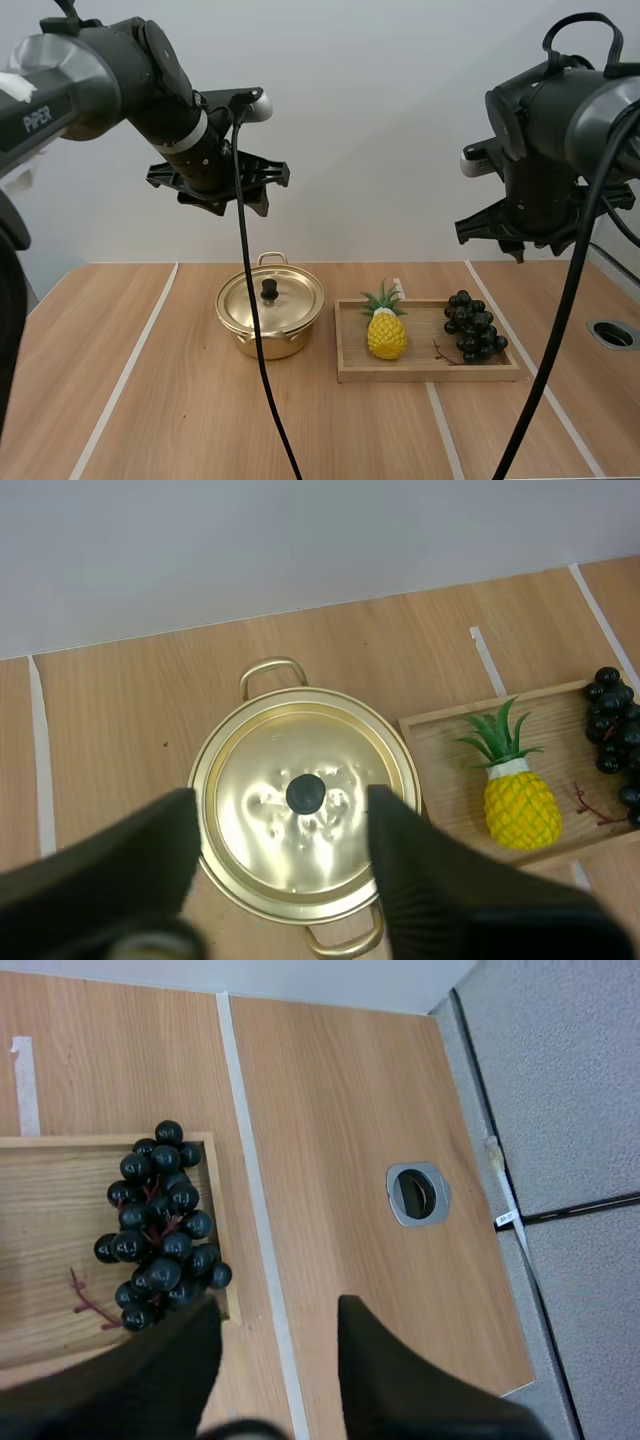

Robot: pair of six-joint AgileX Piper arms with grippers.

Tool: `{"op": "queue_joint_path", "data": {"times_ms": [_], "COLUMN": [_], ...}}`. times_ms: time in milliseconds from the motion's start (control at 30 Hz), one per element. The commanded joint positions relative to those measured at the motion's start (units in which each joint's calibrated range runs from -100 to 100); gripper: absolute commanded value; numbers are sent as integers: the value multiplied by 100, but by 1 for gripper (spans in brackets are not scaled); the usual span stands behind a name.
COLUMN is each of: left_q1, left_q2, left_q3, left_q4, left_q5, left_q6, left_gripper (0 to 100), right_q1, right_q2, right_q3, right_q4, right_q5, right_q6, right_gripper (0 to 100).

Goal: Open the pot, put the grape inside, and close it

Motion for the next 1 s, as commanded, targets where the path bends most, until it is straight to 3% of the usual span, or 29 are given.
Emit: {"op": "queue_joint_path", "data": {"times_ms": [0, 167, 467, 767, 967], "left_q1": [0, 0, 0, 0, 0], "left_q2": [2, 2, 2, 360, 548], "left_q3": [19, 19, 262, 741, 879], "left_q4": [-3, 271, 77, -167, -310], "left_q5": [-29, -45, -95, -95, -711], "left_q6": [116, 116, 162, 839, 1259], "left_gripper": [100, 100, 100, 100, 100], "right_q1": [7, 7, 7, 7, 7], "right_q2": [-49, -49, -49, -49, -49], "right_q3": [7, 7, 7, 7, 7], "right_q4": [-366, -526, -276, -278, -278], "right_q5": [-361, -435, -419, -404, -364], "right_q6": [46, 55, 55, 55, 55], "right_gripper": [100, 100, 100, 100, 100]}}
